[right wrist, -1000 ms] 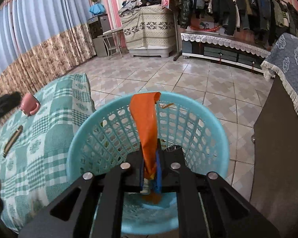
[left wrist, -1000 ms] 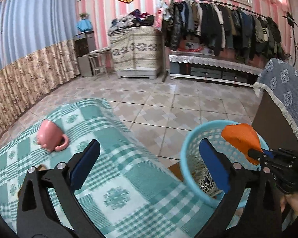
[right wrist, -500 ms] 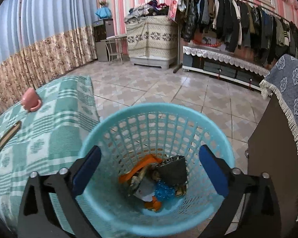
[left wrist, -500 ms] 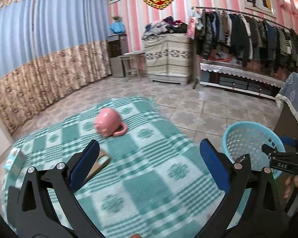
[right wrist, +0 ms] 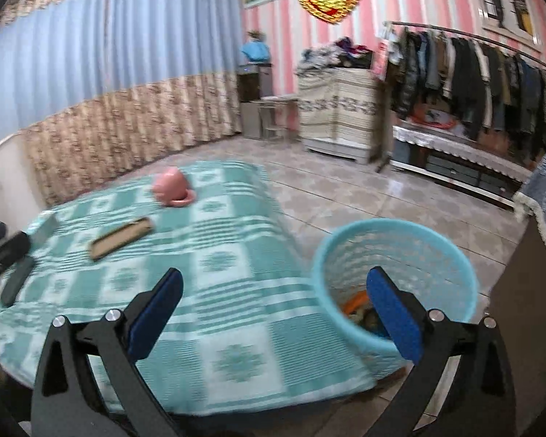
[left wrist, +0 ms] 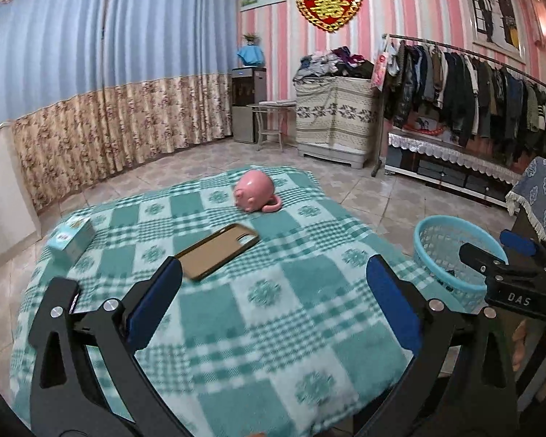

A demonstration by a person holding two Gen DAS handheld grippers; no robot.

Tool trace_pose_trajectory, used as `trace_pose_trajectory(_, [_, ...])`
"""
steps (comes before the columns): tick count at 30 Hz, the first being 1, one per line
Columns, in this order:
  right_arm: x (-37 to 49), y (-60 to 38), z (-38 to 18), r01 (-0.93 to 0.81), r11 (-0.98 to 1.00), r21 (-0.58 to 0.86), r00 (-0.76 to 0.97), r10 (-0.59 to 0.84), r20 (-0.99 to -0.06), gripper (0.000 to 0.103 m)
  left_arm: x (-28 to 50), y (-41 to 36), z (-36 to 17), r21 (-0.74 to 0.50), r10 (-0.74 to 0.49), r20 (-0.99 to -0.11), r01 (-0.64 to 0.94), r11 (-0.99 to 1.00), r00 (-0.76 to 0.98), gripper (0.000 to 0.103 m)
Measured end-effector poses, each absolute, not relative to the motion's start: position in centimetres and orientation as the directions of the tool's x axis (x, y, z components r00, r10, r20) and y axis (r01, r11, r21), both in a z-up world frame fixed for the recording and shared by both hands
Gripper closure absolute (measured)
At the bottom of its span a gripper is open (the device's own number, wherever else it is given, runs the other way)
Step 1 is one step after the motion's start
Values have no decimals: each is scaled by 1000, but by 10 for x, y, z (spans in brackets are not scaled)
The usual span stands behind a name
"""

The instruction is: Collect trash

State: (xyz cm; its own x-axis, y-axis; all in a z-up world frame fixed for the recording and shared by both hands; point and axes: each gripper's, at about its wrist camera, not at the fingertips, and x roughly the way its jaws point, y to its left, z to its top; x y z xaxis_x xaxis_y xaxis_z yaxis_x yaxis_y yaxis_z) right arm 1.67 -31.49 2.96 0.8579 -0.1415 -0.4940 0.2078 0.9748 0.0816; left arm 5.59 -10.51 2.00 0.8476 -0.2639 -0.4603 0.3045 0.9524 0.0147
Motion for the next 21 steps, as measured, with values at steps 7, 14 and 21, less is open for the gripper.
trace_pose_trajectory(7, [-10, -270, 29, 174, 980, 97, 871, -106, -480, 4, 17, -70, 17, -5, -201, -422, 220, 976, 884, 5])
trace_pose_trajectory(14, [-29, -242, 39, 157, 987, 39, 902, -127, -412, 4, -5, -54, 24, 21, -151, -371, 172, 985, 916, 5])
trace_pose_trajectory(21, [-38, -226, 51, 129, 991, 20, 921, -113, -373, 4, -13, -41, 24, 18, -127, -360, 143, 990, 924, 5])
